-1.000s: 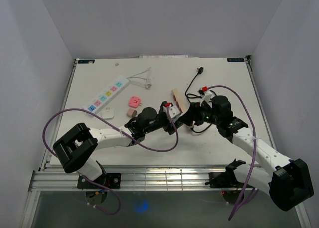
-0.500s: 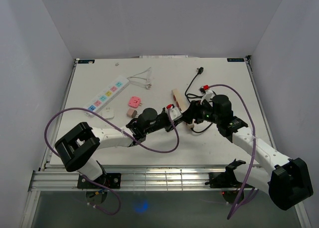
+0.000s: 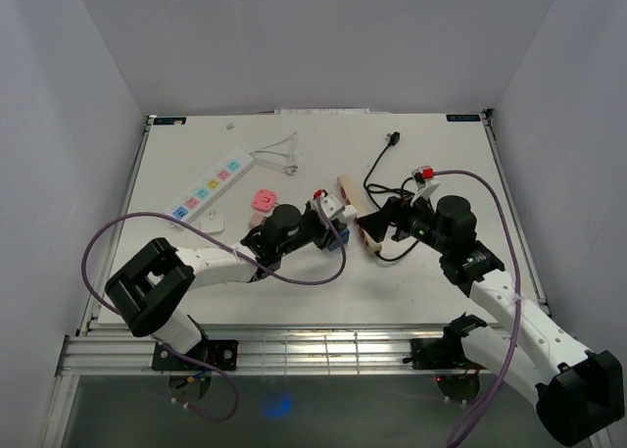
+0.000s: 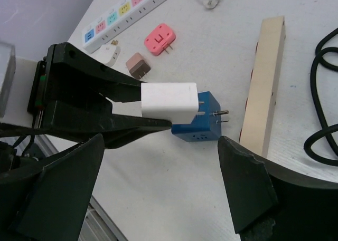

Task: Insert the plug
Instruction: Adjust the socket at the center of the board, then move the plug to the center of the board.

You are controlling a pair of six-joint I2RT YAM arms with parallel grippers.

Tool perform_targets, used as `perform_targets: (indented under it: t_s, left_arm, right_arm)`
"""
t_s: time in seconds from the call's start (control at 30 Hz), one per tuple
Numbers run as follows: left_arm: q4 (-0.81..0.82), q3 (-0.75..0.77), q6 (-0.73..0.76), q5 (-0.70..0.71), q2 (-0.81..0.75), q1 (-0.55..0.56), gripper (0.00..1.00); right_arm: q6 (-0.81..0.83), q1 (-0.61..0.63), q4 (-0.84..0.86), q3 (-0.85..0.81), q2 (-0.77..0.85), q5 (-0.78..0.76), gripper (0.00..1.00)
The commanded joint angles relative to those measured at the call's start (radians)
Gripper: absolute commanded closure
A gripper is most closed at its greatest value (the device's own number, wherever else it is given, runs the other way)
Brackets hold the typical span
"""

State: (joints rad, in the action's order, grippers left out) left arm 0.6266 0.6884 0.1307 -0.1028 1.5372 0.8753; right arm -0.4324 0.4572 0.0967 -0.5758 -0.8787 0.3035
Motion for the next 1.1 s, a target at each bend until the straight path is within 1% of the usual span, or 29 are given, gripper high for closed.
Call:
perform_targets:
  t_s: [0.0, 0.13, 0.17, 0.23, 0.3, 0.43, 0.57, 0.6, 0.7, 0.73, 0.8, 0.87, 0.9, 0.93, 1.07]
  left_arm:
    - [0.012, -0.013, -0.097, 0.003, -0.066, -0.058, 1.0]
    - [0.038, -0.053, -0.157, 0.022, -0.107, -0.091, 1.0]
    - [0.047, -0.061, -0.16, 0.029, -0.114, -0.098, 1.0]
    - [0.053, -0.072, -0.17, 0.038, -0.138, -0.099, 1.0]
    - [0.045, -0.079, -0.193, 0.055, -0.156, -0.107, 1.0]
    - [0.045, -0.11, -0.223, 0.08, -0.192, -0.124, 1.0]
    - [0.044, -0.133, -0.24, 0.087, -0.223, -0.136, 1.0]
    - [0.042, -0.139, -0.246, 0.127, -0.229, -0.136, 1.0]
    - [0.028, -0.15, -0.272, 0.184, -0.253, -0.144, 1.0]
    - [0.027, -0.153, -0.276, 0.199, -0.264, -0.147, 1.0]
    - [-0.001, -0.153, -0.292, 0.254, -0.287, -0.148, 1.0]
    - [-0.057, -0.141, -0.336, 0.307, -0.313, -0.148, 1.0]
    - [-0.077, -0.13, -0.348, 0.33, -0.322, -0.148, 1.0]
    - [-0.093, -0.128, -0.353, 0.356, -0.334, -0.148, 1.0]
    - [-0.12, -0.142, -0.37, 0.394, -0.403, -0.147, 1.0]
  right_arm:
    - [0.027, -0.014, 0.057, 0.021, 0.049, -0.055, 0.07]
    - [0.069, -0.015, 0.037, -0.001, -0.005, -0.081, 0.11]
    - [0.086, -0.014, 0.023, -0.013, -0.056, -0.067, 0.11]
    - [0.096, -0.014, 0.046, -0.018, -0.109, -0.031, 0.13]
    - [0.119, -0.012, 0.051, -0.028, -0.184, -0.035, 0.16]
    - [0.147, -0.011, 0.006, -0.067, -0.29, -0.14, 0.2]
    - [0.176, 0.008, -0.005, -0.104, -0.388, -0.185, 0.26]
    - [0.185, 0.018, -0.005, -0.108, -0.399, -0.204, 0.27]
    - [0.213, 0.084, -0.008, -0.136, -0.43, -0.34, 0.31]
    - [0.218, 0.121, -0.008, -0.14, -0.434, -0.365, 0.33]
    - [0.228, 0.155, 0.0, -0.156, -0.445, -0.427, 0.36]
    - [0.231, 0.187, 0.0, -0.168, -0.468, -0.448, 0.39]
    - [0.233, 0.195, -0.012, -0.189, -0.482, -0.463, 0.45]
    - [0.233, 0.208, -0.024, -0.202, -0.511, -0.475, 0.46]
    - [0.225, 0.261, -0.074, -0.256, -0.587, -0.541, 0.47]
